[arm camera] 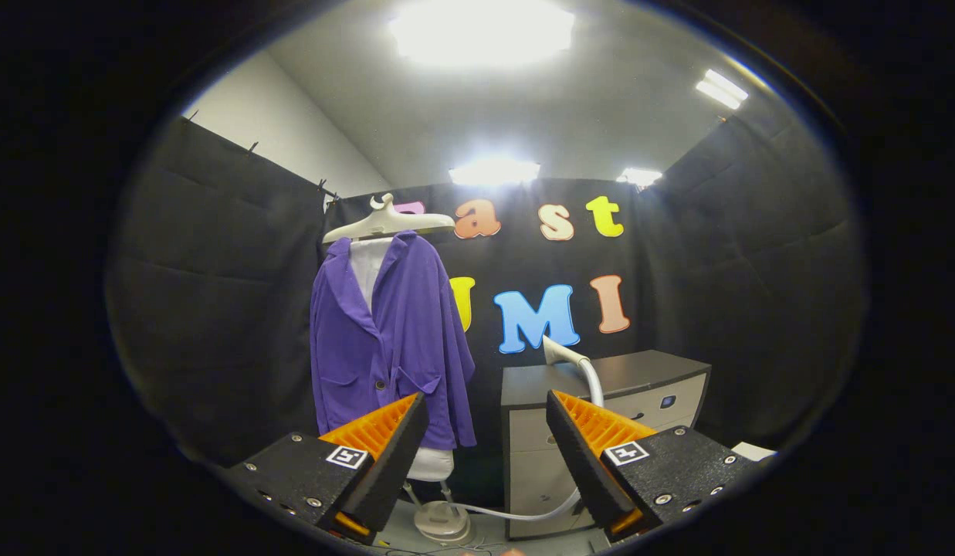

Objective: Iron the clothes twice with a garment steamer, once on the left side and once on the right side.

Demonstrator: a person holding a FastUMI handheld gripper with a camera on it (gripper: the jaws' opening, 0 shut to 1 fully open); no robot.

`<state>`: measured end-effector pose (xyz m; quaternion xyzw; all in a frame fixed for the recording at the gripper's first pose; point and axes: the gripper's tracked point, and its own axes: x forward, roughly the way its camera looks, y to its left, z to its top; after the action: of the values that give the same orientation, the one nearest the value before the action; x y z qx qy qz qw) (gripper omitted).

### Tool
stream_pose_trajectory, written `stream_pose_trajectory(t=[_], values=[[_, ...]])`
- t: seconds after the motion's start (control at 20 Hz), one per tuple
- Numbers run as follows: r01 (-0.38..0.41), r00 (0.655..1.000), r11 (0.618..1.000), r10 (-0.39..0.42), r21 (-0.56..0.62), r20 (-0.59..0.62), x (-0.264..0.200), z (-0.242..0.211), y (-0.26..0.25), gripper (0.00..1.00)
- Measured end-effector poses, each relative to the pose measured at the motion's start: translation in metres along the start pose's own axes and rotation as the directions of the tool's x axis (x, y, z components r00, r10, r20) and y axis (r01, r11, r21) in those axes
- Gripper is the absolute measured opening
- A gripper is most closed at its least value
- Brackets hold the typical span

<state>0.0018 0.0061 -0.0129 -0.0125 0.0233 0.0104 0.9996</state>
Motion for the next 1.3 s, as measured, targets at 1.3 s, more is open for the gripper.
stream_pose_trajectory(t=[1.3], values=[[0.031,1.0,0.991,-0.031,0.129,-0.006,0.125,0.068,-0.105,0.94]])
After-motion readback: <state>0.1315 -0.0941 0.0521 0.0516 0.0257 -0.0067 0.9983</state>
